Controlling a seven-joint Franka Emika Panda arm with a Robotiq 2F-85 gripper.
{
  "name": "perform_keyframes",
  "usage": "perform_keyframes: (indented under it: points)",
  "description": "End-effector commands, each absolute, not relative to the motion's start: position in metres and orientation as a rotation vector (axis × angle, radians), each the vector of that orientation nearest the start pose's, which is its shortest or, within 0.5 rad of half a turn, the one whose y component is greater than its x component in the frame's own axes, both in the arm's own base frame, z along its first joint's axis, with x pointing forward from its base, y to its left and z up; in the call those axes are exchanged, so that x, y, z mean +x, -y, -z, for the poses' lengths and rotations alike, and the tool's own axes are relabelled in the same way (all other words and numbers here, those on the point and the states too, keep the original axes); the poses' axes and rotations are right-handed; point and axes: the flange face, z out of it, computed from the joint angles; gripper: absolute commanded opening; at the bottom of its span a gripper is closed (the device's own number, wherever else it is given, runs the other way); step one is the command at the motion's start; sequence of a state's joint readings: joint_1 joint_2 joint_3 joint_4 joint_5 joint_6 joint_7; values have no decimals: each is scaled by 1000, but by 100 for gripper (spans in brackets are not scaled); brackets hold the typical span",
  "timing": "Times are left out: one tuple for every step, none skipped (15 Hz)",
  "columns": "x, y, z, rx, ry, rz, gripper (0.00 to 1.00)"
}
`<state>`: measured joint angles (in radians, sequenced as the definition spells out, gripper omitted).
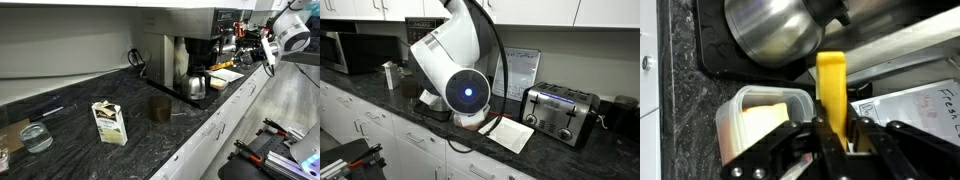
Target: Take the slice of bread on the plate and put it in the lunch box
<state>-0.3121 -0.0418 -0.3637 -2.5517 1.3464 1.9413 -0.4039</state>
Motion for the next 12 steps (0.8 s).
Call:
perform_keyframes:
  points:
    - [388,223,-268,-1623,-1132,136,5]
    - [391,225,-264,-1624,-1139,130,5]
    - [394,226,-259,-1625,-1146,122,5]
    - [397,228,-254,-1620,-1150,116,5]
    - [399,230,-250,-1617,-1154,110,5]
    - [402,231,-246,-1613,-1157,102,5]
    - [405,231,-242,-1613,-1157,93,5]
    - [408,231,-239,-1612,-1156,86,5]
    - [411,230,-236,-1612,-1156,77,5]
    - [415,230,-233,-1611,-1155,71,5]
    - [418,229,-231,-1611,-1154,67,5]
    - [420,229,-228,-1611,-1155,63,5]
